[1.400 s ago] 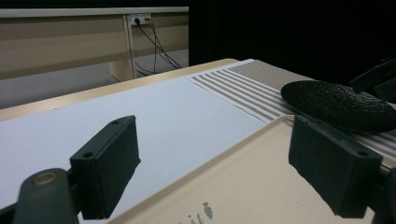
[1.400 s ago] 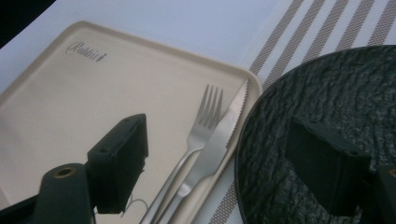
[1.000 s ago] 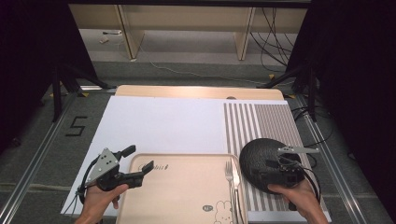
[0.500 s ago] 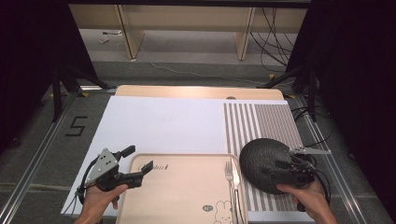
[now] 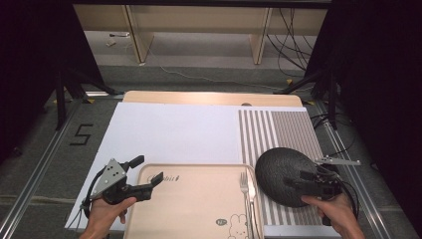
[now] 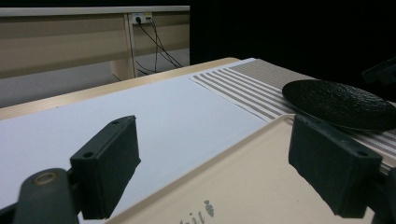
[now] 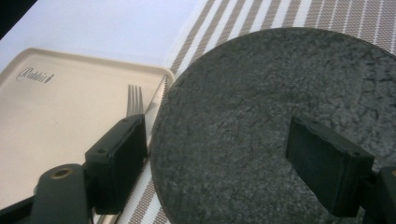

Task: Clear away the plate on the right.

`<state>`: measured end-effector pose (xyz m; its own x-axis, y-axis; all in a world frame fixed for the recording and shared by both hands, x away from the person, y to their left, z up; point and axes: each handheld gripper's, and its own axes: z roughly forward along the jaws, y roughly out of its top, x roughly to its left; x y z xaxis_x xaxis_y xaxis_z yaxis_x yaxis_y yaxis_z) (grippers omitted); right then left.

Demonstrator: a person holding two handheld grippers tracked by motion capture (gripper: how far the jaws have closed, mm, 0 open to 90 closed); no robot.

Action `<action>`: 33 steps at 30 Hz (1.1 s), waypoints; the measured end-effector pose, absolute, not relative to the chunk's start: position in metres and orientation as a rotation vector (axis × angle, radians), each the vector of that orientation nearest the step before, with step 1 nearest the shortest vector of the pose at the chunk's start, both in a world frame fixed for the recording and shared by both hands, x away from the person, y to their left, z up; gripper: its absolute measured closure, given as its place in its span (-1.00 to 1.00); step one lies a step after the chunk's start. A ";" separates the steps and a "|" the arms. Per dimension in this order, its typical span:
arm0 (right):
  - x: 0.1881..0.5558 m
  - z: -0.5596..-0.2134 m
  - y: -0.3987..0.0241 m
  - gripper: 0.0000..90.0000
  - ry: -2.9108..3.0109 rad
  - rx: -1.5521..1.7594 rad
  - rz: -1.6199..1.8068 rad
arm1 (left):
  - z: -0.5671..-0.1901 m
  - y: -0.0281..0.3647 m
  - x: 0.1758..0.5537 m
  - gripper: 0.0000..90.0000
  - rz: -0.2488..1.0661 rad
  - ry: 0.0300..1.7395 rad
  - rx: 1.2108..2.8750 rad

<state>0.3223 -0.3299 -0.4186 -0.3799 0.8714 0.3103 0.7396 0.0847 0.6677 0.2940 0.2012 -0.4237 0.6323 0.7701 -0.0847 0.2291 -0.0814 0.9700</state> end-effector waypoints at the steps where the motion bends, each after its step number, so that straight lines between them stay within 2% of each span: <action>1: 0.322 -0.419 -0.332 -0.52 2.173 1.659 1.169 | -0.424 0.201 0.294 -0.65 0.551 0.840 1.631; 16: 0.313 -0.424 -0.371 -0.53 2.027 1.813 1.181 | -0.423 0.205 0.291 -0.65 0.545 0.843 1.613; 33: 0.312 -0.442 -0.399 -0.65 1.968 1.959 1.155 | -0.423 0.204 0.292 -0.65 0.538 0.840 1.615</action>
<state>0.3119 -0.3994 -0.4421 -0.1462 0.8998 0.4110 0.7975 -0.1387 0.5871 0.2917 0.2037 -0.4229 0.6349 0.7661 -0.1000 0.2289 -0.0628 0.9714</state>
